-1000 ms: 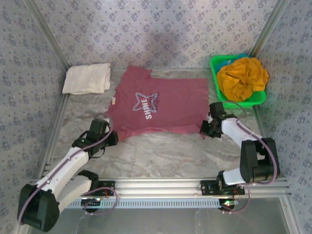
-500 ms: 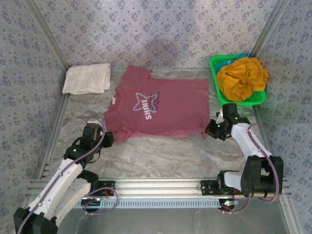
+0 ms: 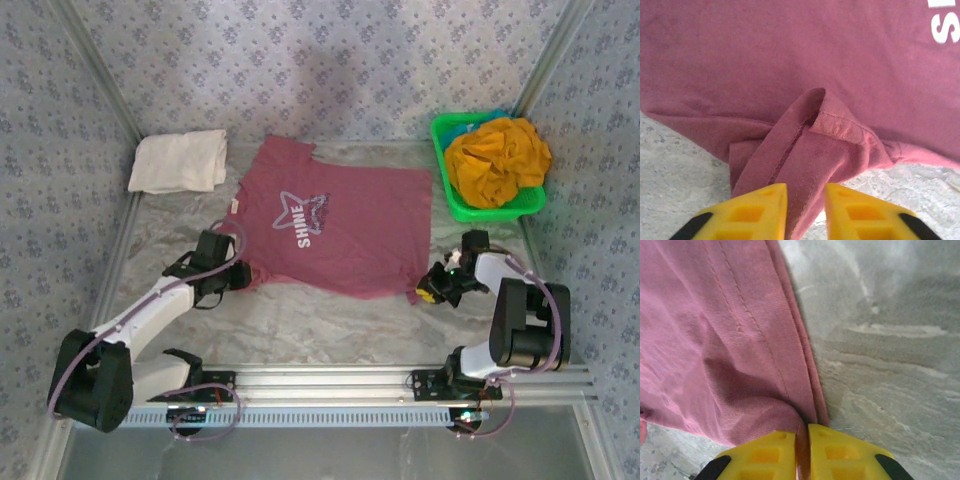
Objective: Fold and stack the t-shirts
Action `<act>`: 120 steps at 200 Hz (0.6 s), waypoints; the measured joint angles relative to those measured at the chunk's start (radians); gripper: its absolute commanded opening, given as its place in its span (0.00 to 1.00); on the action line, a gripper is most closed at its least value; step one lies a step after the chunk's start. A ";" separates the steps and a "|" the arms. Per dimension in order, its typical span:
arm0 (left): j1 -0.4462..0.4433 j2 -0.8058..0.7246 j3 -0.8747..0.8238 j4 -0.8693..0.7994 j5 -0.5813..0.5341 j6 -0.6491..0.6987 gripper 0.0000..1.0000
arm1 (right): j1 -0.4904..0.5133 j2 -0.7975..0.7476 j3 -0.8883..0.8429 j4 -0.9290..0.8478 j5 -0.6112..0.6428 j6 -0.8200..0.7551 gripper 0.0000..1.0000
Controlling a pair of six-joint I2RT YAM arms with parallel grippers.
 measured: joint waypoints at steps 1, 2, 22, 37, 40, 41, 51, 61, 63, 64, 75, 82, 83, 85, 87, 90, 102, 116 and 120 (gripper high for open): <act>0.000 0.000 0.000 0.000 -0.001 0.003 0.17 | 0.000 0.000 0.000 0.000 0.000 0.000 0.16; 0.000 0.000 0.000 0.000 -0.001 0.003 0.17 | 0.000 -0.002 0.000 0.001 0.000 0.000 0.16; 0.000 -0.013 0.000 -0.001 -0.011 0.014 0.00 | 0.000 -0.015 0.014 0.002 0.009 -0.001 0.16; 0.000 -0.050 0.000 -0.005 -0.016 0.013 0.00 | 0.000 -0.027 0.027 0.010 0.014 0.000 0.16; 0.000 -0.060 0.000 -0.005 -0.015 0.014 0.01 | 0.000 -0.031 0.028 0.011 0.016 0.000 0.17; 0.000 -0.064 0.000 -0.006 -0.015 0.013 0.02 | 0.000 -0.031 0.029 0.012 0.016 0.000 0.17; 0.000 -0.101 0.000 -0.009 -0.015 0.012 0.08 | 0.000 -0.046 0.033 0.015 0.022 0.000 0.17; 0.000 -0.129 0.000 -0.014 -0.014 0.005 0.32 | 0.000 -0.058 0.039 0.016 0.030 0.000 0.17; -0.001 -0.132 0.000 -0.015 -0.014 0.006 0.37 | 0.000 -0.060 0.041 0.016 0.031 0.000 0.17; -0.001 -0.134 0.000 -0.016 -0.013 0.008 0.40 | 0.000 -0.061 0.041 0.016 0.032 0.000 0.17; -0.001 -0.138 0.000 -0.026 -0.011 -0.003 0.47 | 0.000 -0.068 0.045 0.020 0.042 0.000 0.19; -0.001 -0.129 0.000 -0.033 -0.011 -0.010 0.52 | 0.000 -0.069 0.045 0.021 0.045 -0.001 0.22; -0.001 -0.129 0.000 -0.034 -0.011 -0.010 0.54 | 0.000 -0.069 0.045 0.021 0.046 0.000 0.23; -0.001 -0.124 0.000 -0.035 -0.011 -0.008 0.55 | 0.000 -0.069 0.045 0.021 0.048 0.001 0.24; -0.001 -0.117 -0.001 -0.038 -0.012 -0.013 0.56 | 0.000 -0.069 0.045 0.021 0.049 0.000 0.25; -0.001 -0.111 -0.001 -0.040 -0.011 -0.016 0.57 | 0.000 -0.069 0.045 0.021 0.051 0.000 0.27; -0.001 -0.071 -0.002 -0.042 -0.011 -0.029 0.56 | 0.000 -0.069 0.045 0.021 0.059 -0.004 0.34; -0.001 -0.014 -0.004 -0.038 -0.009 -0.031 0.47 | 0.000 -0.071 0.045 0.022 0.072 0.000 0.36; -0.001 0.002 -0.005 -0.035 -0.008 -0.038 0.43 | 0.000 -0.075 0.045 0.021 0.078 0.000 0.36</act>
